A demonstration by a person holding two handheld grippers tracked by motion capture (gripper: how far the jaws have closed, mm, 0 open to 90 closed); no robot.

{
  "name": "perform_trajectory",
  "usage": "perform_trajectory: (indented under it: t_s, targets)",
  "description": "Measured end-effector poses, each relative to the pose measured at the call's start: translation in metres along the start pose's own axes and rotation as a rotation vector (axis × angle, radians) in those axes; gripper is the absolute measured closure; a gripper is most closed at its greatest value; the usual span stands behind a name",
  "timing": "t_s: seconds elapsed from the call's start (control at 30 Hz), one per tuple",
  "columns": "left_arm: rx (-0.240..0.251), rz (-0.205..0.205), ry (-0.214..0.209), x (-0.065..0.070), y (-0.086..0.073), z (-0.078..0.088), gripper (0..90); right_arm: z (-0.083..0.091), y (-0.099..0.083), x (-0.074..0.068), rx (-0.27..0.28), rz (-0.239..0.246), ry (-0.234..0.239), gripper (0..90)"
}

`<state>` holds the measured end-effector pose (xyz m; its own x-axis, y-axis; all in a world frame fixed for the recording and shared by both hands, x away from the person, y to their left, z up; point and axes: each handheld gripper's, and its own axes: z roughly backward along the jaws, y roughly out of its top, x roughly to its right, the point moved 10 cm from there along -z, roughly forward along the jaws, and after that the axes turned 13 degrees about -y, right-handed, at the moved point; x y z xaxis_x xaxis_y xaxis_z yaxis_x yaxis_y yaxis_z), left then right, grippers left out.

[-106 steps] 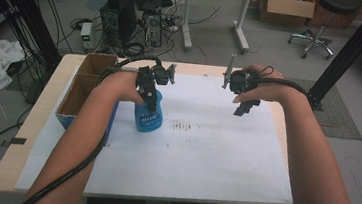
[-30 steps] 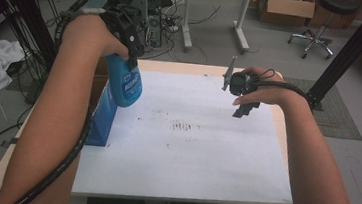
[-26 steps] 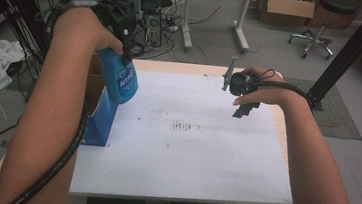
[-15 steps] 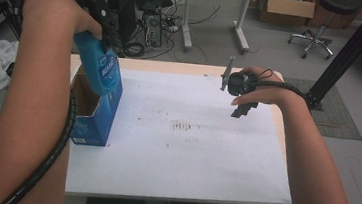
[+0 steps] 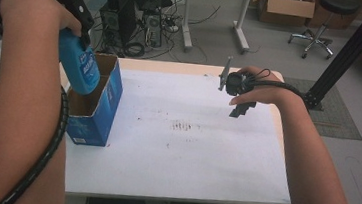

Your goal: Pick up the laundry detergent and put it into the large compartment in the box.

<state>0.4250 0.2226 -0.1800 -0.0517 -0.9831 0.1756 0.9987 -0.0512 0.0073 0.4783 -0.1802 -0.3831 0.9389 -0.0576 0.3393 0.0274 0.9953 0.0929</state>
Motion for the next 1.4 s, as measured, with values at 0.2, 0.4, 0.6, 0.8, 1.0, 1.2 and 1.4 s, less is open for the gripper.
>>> perform_trajectory:
  t_s: [0.2,0.4,0.6,0.8,1.0,1.2,1.4]
  targets:
    - [-0.005,0.019,-0.006,-0.012,0.0,-0.008,38.6,0.0,-0.001,0.0,-0.002,-0.005,0.001,16.3]
    - [-0.023,0.02,-0.013,-0.025,0.002,-0.027,38.6,-0.001,0.001,-0.001,-0.008,0.0,0.001,16.3]
    - [-0.033,0.026,-0.023,-0.035,0.005,-0.049,38.6,-0.001,0.003,-0.001,-0.011,0.003,0.002,16.3]
    - [-0.059,0.024,-0.021,-0.041,0.005,-0.068,38.6,-0.001,0.002,-0.001,-0.012,0.001,0.001,16.3]
    - [-0.084,0.019,-0.029,-0.048,0.007,-0.095,38.5,-0.001,0.001,-0.002,-0.015,0.003,-0.002,16.3]
    - [-0.095,0.022,-0.035,-0.052,0.007,-0.114,38.5,-0.001,0.001,-0.002,-0.015,0.003,-0.003,16.3]
    - [-0.105,0.021,-0.041,-0.061,0.008,-0.145,38.5,-0.001,0.001,-0.002,-0.016,0.002,-0.002,16.3]
